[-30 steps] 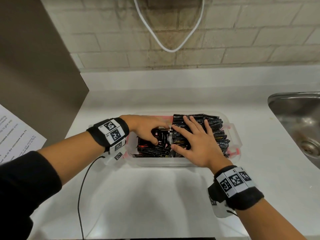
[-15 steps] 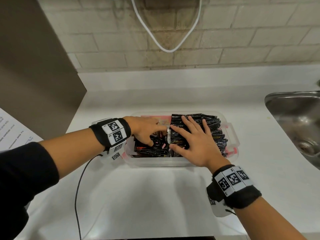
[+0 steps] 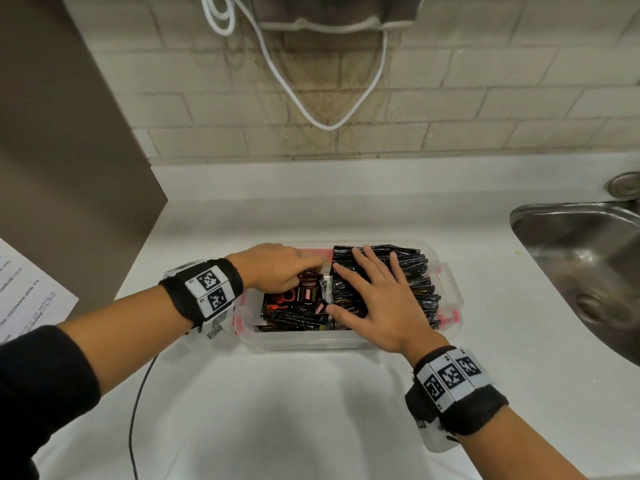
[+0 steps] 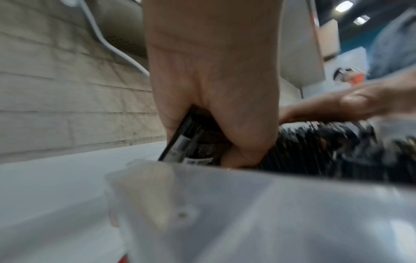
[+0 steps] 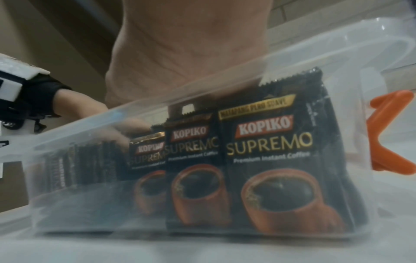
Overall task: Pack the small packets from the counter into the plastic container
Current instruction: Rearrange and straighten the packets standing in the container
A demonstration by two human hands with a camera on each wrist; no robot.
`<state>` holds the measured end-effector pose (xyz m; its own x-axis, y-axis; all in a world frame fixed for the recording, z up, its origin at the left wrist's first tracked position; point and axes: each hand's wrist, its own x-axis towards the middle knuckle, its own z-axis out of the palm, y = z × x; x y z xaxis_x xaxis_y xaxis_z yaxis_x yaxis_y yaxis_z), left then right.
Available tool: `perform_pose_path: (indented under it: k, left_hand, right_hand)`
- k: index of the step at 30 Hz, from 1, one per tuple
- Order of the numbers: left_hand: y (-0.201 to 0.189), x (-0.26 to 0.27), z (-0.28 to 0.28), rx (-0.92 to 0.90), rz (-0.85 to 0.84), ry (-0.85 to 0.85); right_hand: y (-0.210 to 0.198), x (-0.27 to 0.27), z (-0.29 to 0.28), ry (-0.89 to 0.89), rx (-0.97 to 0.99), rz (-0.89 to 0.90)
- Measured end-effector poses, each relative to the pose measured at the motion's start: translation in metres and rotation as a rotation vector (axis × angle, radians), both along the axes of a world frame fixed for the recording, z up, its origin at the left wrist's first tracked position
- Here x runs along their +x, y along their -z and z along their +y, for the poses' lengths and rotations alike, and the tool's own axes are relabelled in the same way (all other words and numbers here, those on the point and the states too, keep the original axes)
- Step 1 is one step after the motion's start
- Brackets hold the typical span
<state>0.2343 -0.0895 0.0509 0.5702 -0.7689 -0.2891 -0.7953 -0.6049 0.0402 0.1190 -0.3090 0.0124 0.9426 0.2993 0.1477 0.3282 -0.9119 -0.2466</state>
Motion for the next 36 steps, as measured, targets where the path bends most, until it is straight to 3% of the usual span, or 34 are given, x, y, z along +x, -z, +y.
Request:
perform_pose_path:
  k: [4,7,15,20,24,29,33,36]
  left_hand:
    - [-0.02,0.004,0.006,-0.254,0.104,-0.108]
    - [-0.037,0.005,0.009,-0.402,0.134,-0.207]
    - [-0.07,-0.011,-0.017,-0.914,0.191,-0.327]
    - [-0.07,-0.03,-0.058,-1.136,0.251,-0.39]
    - [-0.057,-0.039,-0.086,-1.114,0.313,-0.366]
    - [-0.062,-0.042,-0.087,-1.022,0.668,-0.379]
    - [-0.077,-0.038,-0.072,-0.784,0.673,-0.312]
    - [-0.086,-0.031,-0.062,-0.784,0.781,-0.363]
  right_hand:
    - [-0.012,0.0,0.001,-0.07,0.131,-0.133]
    - [-0.033,0.009,0.002,0.009,0.268,-0.097]
    - [-0.085,0.044,0.015,0.076,0.935,0.444]
    - [-0.091,0.056,0.032,-0.001,1.334,0.528]
    - [-0.094,0.058,0.038,0.081,1.484,0.505]
    - [-0.091,0.058,0.021,0.121,1.517,0.58]
    - [-0.092,0.05,0.002,0.12,1.679,0.695]
    - [-0.089,0.047,-0.007,0.125,1.726,0.742]
